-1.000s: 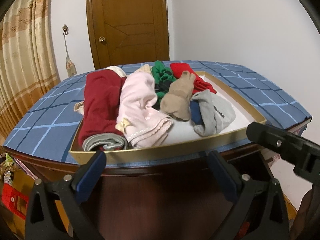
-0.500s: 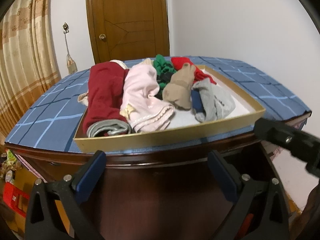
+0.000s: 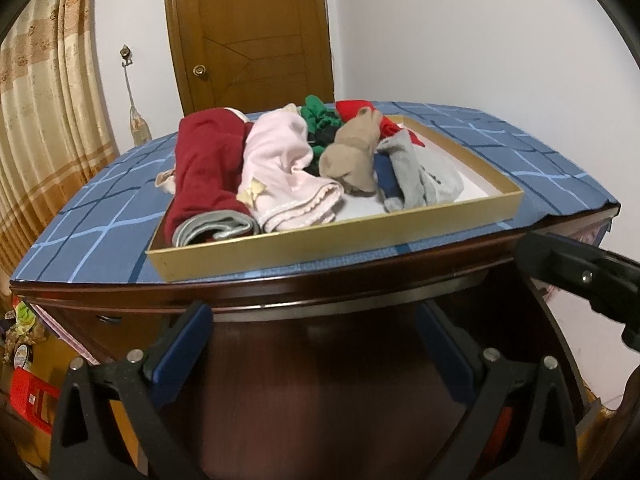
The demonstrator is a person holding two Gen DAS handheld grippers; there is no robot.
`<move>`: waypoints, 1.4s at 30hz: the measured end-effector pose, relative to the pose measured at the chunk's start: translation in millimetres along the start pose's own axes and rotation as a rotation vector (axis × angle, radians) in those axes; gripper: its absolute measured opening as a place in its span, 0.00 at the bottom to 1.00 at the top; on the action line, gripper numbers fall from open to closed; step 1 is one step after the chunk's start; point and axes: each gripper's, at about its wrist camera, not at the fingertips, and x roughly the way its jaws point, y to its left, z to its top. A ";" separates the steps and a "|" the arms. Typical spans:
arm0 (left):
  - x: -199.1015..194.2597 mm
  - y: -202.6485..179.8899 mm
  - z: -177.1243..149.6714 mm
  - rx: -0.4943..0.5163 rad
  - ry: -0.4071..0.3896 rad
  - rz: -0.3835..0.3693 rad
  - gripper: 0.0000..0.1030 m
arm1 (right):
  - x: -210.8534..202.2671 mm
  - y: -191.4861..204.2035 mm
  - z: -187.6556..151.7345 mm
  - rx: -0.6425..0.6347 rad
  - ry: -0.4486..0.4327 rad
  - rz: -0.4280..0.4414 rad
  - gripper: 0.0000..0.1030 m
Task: Take underwear out of drawer
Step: 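Withdraw both grippers from the tray down toward the open drawer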
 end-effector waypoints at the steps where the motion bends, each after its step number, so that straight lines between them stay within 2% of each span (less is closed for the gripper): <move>1: -0.4 -0.3 -1.3 0.001 0.001 0.000 1.00 | -0.6 0.3 -0.8 -0.002 0.001 0.000 0.56; 32: -12.5 -19.4 -37.8 0.113 0.058 -0.047 1.00 | -12.8 0.6 -35.3 -0.048 0.081 0.001 0.56; 42: -11.7 -32.4 -49.9 0.183 0.101 -0.064 1.00 | -19.3 -16.9 -47.8 -0.030 0.130 -0.020 0.56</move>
